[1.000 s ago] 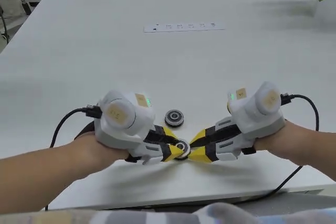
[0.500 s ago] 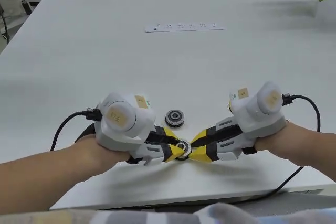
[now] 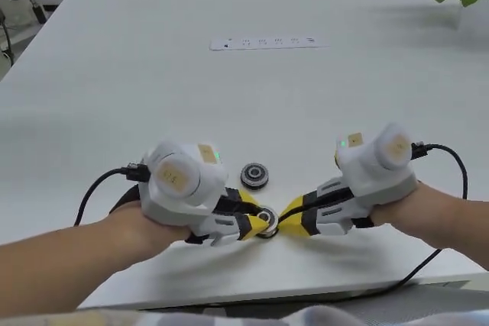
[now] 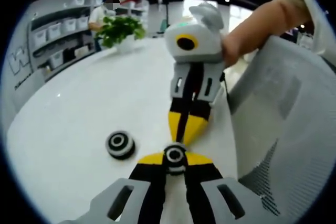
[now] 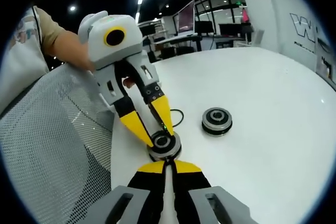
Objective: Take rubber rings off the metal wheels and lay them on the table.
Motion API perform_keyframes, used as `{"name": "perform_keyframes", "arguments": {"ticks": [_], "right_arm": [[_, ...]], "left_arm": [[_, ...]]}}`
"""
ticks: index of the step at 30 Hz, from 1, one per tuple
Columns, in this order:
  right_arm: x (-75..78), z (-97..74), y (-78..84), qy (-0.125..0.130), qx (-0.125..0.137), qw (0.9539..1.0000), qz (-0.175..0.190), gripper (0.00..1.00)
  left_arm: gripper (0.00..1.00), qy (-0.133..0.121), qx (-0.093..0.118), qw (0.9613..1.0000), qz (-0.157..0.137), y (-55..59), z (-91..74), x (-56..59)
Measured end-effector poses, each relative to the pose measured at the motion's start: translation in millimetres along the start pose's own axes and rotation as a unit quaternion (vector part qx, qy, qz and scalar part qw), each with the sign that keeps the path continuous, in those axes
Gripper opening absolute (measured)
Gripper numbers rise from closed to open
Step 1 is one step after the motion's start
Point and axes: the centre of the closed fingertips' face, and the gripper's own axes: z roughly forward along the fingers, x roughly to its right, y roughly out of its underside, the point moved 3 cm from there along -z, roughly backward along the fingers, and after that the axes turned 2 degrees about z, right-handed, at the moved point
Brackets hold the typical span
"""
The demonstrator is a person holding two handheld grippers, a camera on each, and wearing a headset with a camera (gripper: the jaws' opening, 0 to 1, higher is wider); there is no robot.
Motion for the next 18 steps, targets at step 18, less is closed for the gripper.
{"name": "perform_keyframes", "arguments": {"ticks": [18], "right_arm": [[1.8,-5.8,-3.3,-0.010,0.066,0.9793,0.191,0.00]], "left_arm": [[0.12,-0.011,-0.005,0.9999,0.007,-0.5,1.3,-1.8]]}}
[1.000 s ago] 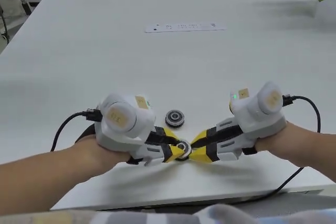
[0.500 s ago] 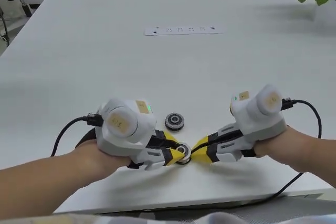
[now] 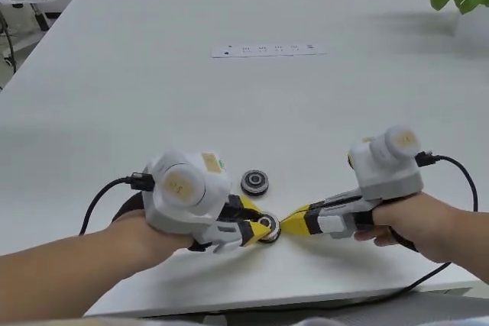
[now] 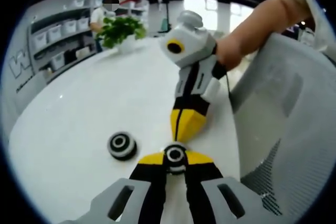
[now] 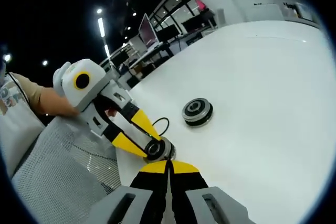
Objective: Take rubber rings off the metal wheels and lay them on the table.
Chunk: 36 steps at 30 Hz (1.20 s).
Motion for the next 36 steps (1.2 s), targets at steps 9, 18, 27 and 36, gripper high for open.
{"name": "perform_keyframes", "arguments": {"ticks": [9,18,27,36], "right_arm": [[-0.6,-5.1,-7.3,-0.016,0.034,0.9986,0.038,0.00],[-1.9,-4.0,-9.7,-0.024,0.042,0.9976,0.049,0.00],[-13.3,0.8,-12.4,-0.041,0.041,0.9974,0.043,0.00],[-26.4,4.2,-17.2,-0.069,0.041,0.9965,0.020,0.00]], "left_arm": [[0.12,-0.002,0.000,1.0000,0.000,-0.3,0.5,-0.7],[0.12,-0.006,-0.003,1.0000,-0.001,-0.4,1.3,-1.7],[0.12,-0.007,-0.006,1.0000,-0.001,-0.4,1.3,-1.8],[0.12,-0.008,-0.005,1.0000,0.000,-0.9,2.2,-1.9]]}}
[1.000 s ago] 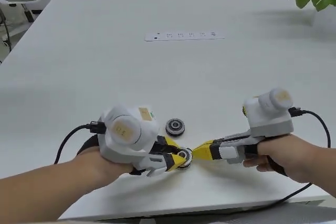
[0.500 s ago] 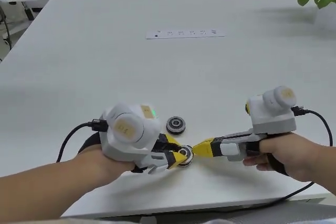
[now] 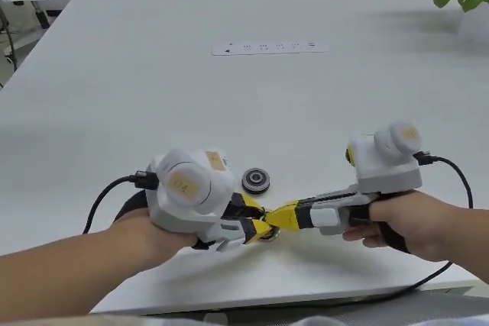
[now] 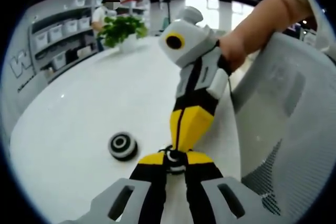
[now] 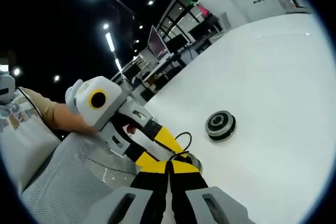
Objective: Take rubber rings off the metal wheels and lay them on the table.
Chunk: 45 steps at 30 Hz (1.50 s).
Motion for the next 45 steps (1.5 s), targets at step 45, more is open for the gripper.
{"name": "perform_keyframes", "arguments": {"ticks": [45], "right_arm": [[2.2,-10.3,-12.8,0.017,0.002,0.9995,-0.028,0.00]], "left_arm": [[0.34,0.019,0.037,0.9987,-0.029,-11.9,-42.5,-3.6]]}}
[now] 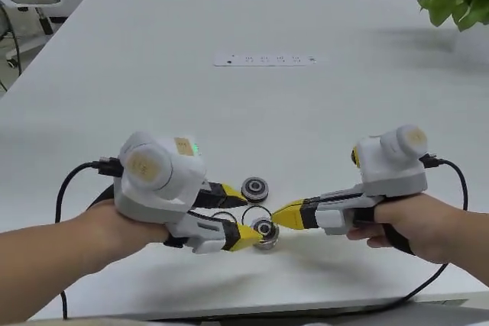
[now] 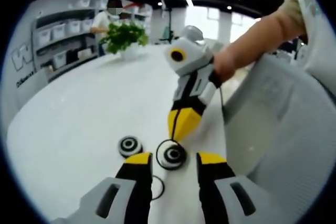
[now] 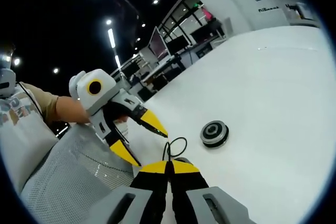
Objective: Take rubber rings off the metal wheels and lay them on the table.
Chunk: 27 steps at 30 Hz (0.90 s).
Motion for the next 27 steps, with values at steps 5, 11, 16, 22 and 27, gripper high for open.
{"name": "perform_keyframes", "arguments": {"ticks": [5,11,16,22,27], "right_arm": [[-4.5,2.8,-5.4,-0.004,0.004,1.0000,-0.002,0.00],[-6.6,8.5,-11.1,-0.009,0.004,0.9999,-0.007,0.00],[-8.2,17.6,-16.1,-0.015,0.003,0.9998,-0.009,0.00],[-8.4,30.1,-17.6,-0.020,-0.009,0.9996,-0.017,0.00],[-6.8,39.7,-18.5,-0.024,-0.014,0.9995,-0.017,0.00]], "left_arm": [[0.40,-0.009,0.006,0.9999,-0.010,1.3,-12.1,-4.0],[0.45,-0.020,0.007,0.9996,-0.019,5.6,-25.6,-9.8],[0.50,-0.030,0.003,0.9992,-0.024,12.3,-35.1,-12.2],[0.52,-0.042,0.007,0.9983,-0.039,16.4,-44.4,-14.5],[0.54,-0.052,0.009,0.9976,-0.045,20.5,-50.5,-16.6]]}}
